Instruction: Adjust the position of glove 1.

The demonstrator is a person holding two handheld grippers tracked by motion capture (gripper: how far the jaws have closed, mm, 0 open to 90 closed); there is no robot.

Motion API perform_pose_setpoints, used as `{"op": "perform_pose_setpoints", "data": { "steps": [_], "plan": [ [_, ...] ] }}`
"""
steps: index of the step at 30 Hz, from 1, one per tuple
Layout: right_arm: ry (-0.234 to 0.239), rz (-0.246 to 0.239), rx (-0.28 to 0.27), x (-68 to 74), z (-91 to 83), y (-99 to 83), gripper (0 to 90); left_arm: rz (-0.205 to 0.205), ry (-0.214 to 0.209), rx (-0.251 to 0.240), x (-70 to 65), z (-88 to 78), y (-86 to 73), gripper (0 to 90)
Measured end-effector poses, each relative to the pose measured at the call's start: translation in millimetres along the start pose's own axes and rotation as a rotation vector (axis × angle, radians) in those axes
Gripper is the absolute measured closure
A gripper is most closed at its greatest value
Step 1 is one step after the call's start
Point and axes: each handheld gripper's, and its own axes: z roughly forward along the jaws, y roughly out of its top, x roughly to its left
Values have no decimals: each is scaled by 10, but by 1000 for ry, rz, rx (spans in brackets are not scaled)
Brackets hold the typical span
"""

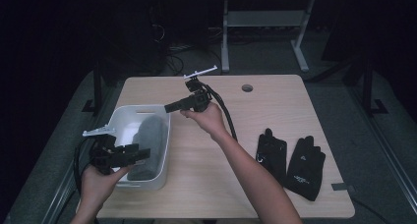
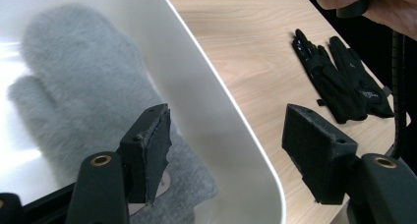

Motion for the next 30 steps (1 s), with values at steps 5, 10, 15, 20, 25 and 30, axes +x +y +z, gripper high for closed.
{"op": "perform_pose_setpoints", "data": {
  "steps": [5, 10, 15, 20, 25, 30],
  "plan": [
    [-1, 9, -17, -59, -148, -54, 487, 19, -15, -1, -89, 67, 64, 346],
    [-6, 15, -26, -93, -253, -82, 476, 29, -27, 6, -169, 134, 106, 346],
    [-6, 10, -34, -118, -371, -104, 459, 47, -42, 8, -225, 191, 134, 345],
    [-11, 10, -44, -139, -502, -137, 434, 57, -61, 12, -299, 247, 171, 344],
    [-19, 5, -48, -171, -618, -187, 419, 63, -78, 17, -372, 311, 198, 338],
    [-35, 13, -61, -218, -789, -258, 396, 80, -101, 28, -475, 423, 237, 330]
  ]
}}
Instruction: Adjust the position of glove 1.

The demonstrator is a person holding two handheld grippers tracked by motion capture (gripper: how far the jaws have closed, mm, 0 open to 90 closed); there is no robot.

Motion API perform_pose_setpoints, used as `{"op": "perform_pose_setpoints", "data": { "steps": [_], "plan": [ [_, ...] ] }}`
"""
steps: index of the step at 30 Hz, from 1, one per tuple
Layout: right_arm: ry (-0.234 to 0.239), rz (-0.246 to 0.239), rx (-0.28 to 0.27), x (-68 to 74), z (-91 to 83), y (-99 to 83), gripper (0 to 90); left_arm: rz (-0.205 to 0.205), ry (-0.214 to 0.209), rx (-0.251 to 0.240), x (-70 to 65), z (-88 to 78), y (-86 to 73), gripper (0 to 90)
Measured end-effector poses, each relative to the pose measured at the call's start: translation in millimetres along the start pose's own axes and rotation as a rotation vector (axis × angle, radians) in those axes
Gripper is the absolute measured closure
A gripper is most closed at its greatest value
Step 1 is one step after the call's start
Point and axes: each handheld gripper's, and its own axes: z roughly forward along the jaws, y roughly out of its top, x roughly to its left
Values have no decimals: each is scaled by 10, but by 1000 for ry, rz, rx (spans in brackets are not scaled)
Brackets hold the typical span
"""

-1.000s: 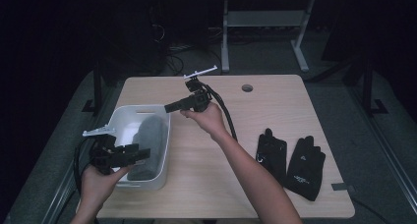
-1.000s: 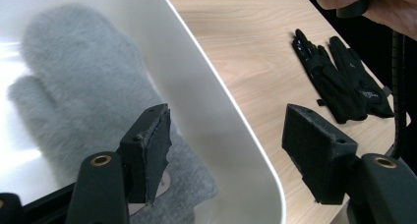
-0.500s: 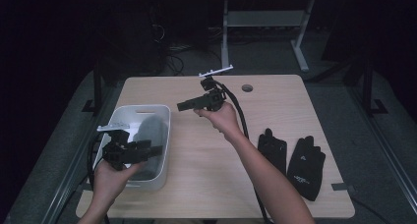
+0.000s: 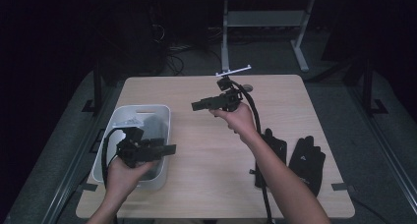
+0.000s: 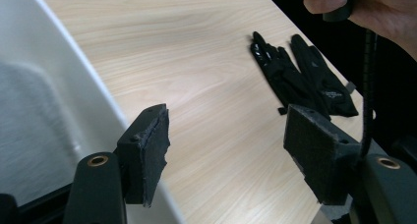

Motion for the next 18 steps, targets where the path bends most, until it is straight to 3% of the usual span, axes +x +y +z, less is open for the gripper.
{"op": "perform_pose_setpoints", "data": {
  "steps": [8, 18],
  "plan": [
    [-18, 14, -16, -114, -271, -146, 366, 18, -34, 12, -128, 171, 46, 319],
    [-41, 7, -22, -171, -448, -255, 354, 35, -64, 17, -253, 328, 61, 306]
  ]
}}
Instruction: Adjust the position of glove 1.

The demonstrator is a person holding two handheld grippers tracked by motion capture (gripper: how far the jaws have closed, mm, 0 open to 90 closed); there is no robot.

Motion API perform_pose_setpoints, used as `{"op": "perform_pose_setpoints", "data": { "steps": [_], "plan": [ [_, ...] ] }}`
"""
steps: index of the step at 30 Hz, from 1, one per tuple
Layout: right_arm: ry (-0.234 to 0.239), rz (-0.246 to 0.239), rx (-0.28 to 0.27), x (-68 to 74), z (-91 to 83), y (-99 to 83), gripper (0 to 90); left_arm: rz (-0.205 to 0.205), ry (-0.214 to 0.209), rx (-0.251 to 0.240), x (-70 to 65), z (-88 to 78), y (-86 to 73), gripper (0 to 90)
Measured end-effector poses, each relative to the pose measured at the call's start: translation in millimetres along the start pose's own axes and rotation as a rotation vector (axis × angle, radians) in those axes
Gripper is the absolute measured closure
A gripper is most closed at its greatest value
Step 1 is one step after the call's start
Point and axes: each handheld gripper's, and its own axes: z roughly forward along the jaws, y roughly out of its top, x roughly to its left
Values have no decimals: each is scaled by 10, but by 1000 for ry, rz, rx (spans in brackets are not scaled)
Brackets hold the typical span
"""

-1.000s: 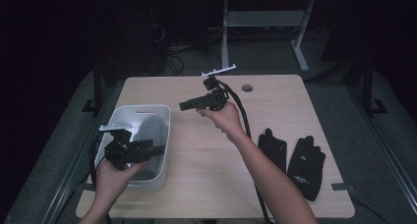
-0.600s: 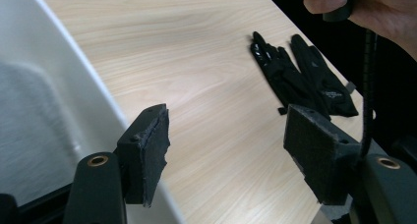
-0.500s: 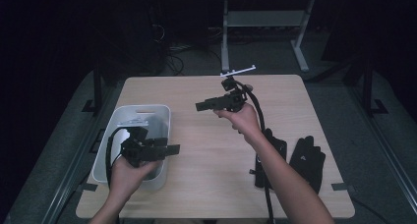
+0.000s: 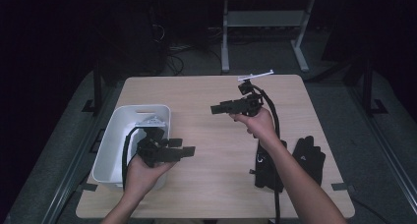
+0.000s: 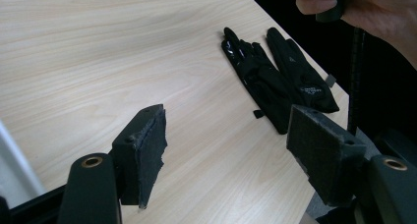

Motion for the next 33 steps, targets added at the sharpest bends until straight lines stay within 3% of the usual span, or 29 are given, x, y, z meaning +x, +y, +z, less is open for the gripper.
{"op": "perform_pose_setpoints", "data": {
  "steps": [19, 33],
  "plan": [
    [-70, 19, -16, -139, -454, -319, 347, 46, -27, 5, -230, 204, -5, 294],
    [-125, 54, -19, -311, -825, -647, 335, 71, -63, 24, -371, 474, -28, 284]
  ]
}}
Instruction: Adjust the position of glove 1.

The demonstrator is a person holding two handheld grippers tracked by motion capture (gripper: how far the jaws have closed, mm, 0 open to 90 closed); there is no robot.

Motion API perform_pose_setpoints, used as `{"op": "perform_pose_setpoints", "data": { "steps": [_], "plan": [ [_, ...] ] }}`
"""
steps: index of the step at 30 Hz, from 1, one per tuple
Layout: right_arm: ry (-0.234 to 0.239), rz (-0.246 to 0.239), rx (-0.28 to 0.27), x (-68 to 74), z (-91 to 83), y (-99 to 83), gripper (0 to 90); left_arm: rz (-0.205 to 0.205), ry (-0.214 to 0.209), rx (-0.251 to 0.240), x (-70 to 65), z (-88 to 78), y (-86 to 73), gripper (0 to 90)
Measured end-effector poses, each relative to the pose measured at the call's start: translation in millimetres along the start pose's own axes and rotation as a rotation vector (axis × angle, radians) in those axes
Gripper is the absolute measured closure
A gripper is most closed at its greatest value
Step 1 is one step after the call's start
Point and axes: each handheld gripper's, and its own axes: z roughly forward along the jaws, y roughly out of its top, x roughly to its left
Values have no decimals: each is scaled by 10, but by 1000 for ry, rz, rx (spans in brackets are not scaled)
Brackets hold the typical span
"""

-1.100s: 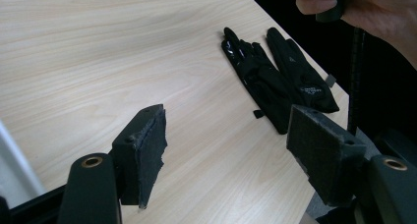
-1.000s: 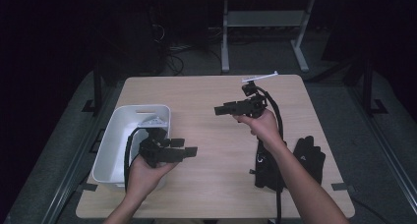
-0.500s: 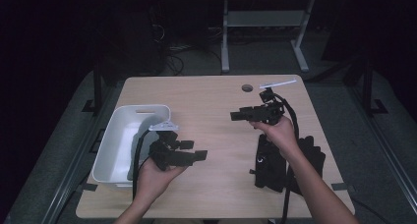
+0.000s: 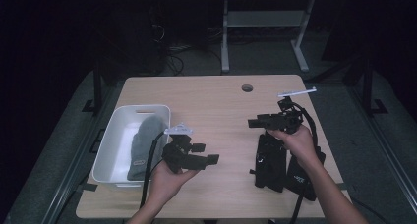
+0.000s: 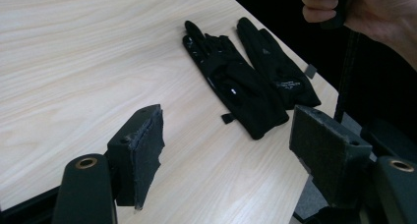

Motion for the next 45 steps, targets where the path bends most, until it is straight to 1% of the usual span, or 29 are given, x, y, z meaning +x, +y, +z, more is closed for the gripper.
{"op": "perform_pose_setpoints", "data": {
  "steps": [1, 2, 3, 5, 6, 12, 13, 17, 18, 21, 24, 26, 29, 30, 31, 33, 34, 35, 36, 37, 38, 40, 41, 42, 43, 44, 45],
  "plan": [
    [0, 0, 0, 0, 0, 0, 335, 0, 0, 0, 0, 0, 0, 284],
    [-7, 5, -1, -30, -44, -35, 335, 3, -5, 2, -15, 32, 2, 284],
    [-7, 5, -1, -30, -44, -35, 335, 3, -5, 2, -15, 32, 2, 284],
    [-11, 14, -3, -75, -90, -77, 335, 4, -11, 5, -24, 59, 7, 284],
    [-15, 19, -3, -87, -106, -91, 335, 3, -18, 5, -32, 85, 9, 284],
    [-22, 22, -10, -141, -177, -165, 335, 10, -26, 16, -61, 147, 13, 284],
    [-27, 28, -10, -156, -207, -204, 335, 13, -32, 17, -74, 170, 10, 284],
    [-27, 37, -11, -188, -242, -262, 335, 17, -44, 28, -98, 221, 7, 284],
    [-37, 44, -8, -218, -268, -293, 335, 19, -49, 33, -109, 251, 5, 284],
    [-39, 51, -12, -243, -306, -323, 335, 19, -53, 35, -115, 277, 7, 284],
    [-55, 60, -18, -305, -379, -401, 336, 21, -56, 36, -120, 318, 11, 284],
    [-56, 66, -20, -316, -392, -418, 338, 20, -58, 38, -124, 331, 11, 284],
    [-64, 81, -25, -368, -456, -498, 341, 20, -64, 41, -138, 366, 9, 284],
    [-71, 86, -29, -403, -489, -550, 341, 21, -64, 42, -141, 377, 9, 284],
    [-71, 86, -29, -403, -489, -550, 341, 25, -69, 42, -143, 390, 11, 284],
    [-79, 97, -32, -452, -537, -625, 342, 23, -70, 44, -166, 416, 8, 284],
    [-84, 107, -32, -466, -553, -652, 341, 19, -77, 45, -180, 442, 5, 284],
    [-84, 107, -32, -466, -553, -652, 341, 19, -77, 45, -180, 442, 5, 284],
    [-88, 106, -34, -482, -562, -673, 341, 25, -78, 49, -188, 465, 1, 284],
    [-95, 117, -33, -520, -585, -737, 341, 23, -82, 52, -197, 485, -3, 284],
    [-97, 121, -31, -530, -592, -758, 342, 26, -86, 55, -212, 522, -11, 284],
    [-106, 122, -29, -562, -610, -812, 342, 27, -90, 59, -221, 543, -14, 284],
    [-106, 122, -29, -562, -610, -812, 342, 29, -94, 63, -233, 567, -17, 284],
    [-116, 129, -26, -590, -635, -874, 342, 31, -96, 67, -250, 597, -24, 284],
    [-116, 129, -26, -590, -635, -874, 342, 31, -96, 67, -250, 597, -24, 284],
    [-125, 134, -28, -618, -664, -935, 346, 32, -102, 71, -260, 630, -31, 283],
    [-130, 131, -30, -629, -676, -959, 347, 30, -104, 72, -268, 647, -35, 283]
  ]
}}
